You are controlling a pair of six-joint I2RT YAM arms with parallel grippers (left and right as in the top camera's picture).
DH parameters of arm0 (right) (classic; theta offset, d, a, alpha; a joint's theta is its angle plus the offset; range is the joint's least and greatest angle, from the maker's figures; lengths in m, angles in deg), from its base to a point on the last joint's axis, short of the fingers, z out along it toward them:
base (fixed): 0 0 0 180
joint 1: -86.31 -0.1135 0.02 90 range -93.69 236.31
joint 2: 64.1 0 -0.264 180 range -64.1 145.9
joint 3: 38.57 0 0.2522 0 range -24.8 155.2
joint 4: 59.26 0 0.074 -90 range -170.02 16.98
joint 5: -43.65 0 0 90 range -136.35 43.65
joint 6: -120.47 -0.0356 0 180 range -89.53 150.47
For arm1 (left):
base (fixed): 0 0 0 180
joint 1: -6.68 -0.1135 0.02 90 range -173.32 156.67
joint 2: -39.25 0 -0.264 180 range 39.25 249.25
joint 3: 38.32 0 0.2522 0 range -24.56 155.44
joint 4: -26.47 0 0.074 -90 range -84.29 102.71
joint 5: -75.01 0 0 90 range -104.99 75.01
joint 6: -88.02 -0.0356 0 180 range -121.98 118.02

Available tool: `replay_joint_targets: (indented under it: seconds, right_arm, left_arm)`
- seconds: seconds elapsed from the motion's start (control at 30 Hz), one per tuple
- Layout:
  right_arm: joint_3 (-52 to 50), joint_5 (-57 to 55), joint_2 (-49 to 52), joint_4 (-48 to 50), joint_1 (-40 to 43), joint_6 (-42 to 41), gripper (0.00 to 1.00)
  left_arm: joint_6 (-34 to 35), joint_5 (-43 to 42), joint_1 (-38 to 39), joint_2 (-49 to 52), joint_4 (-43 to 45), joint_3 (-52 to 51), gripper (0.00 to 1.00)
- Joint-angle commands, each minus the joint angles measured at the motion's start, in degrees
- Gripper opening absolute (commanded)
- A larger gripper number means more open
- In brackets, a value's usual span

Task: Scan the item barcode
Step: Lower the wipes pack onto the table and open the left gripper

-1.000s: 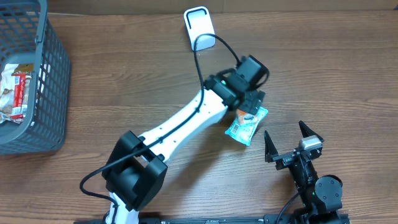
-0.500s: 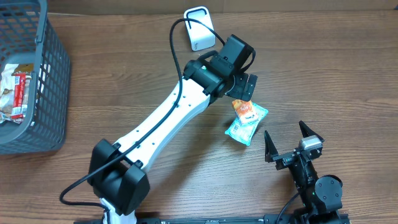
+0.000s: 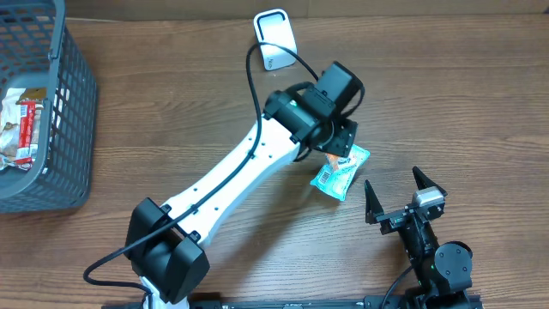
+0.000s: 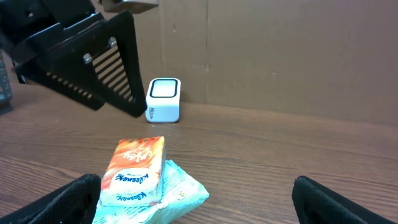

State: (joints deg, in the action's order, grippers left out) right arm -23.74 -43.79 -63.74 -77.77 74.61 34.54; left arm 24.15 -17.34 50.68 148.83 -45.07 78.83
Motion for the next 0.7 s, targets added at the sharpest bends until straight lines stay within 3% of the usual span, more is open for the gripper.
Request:
replay_joint_targets:
  seconds: [0.0,0.13,0.23,0.37,0.67]
  right_arm:
    - [-0.6,-0.4,-0.2,0.1,0.2,0.2,1.00]
    - [-0.6,-0.3,-0.2,0.1,0.2,0.2,1.00]
    - [-0.6,-0.4,-0.2,0.1,0.2,0.2,1.00]
    - [-0.6,-0.4,-0.2,0.1,0.2,0.2,1.00]
    - [-0.6,-0.4,-0.2,0.1,0.2,0.2,1.00]
  left_arm:
    - [4.9,0.7,-0.1,1.6,-2.3,0.2,0.68]
    - [5.0,-5.4,-1.3,1.6,-5.3,0.2,0.67]
    - [5.5,-8.9,-1.7,1.7,-5.6,0.1,0.58]
    - [7.6,-7.5,-1.3,1.8,-5.1,-0.2,0.51]
    - [10.6,-6.2,-1.3,5.1,-4.5,-0.2,0.50]
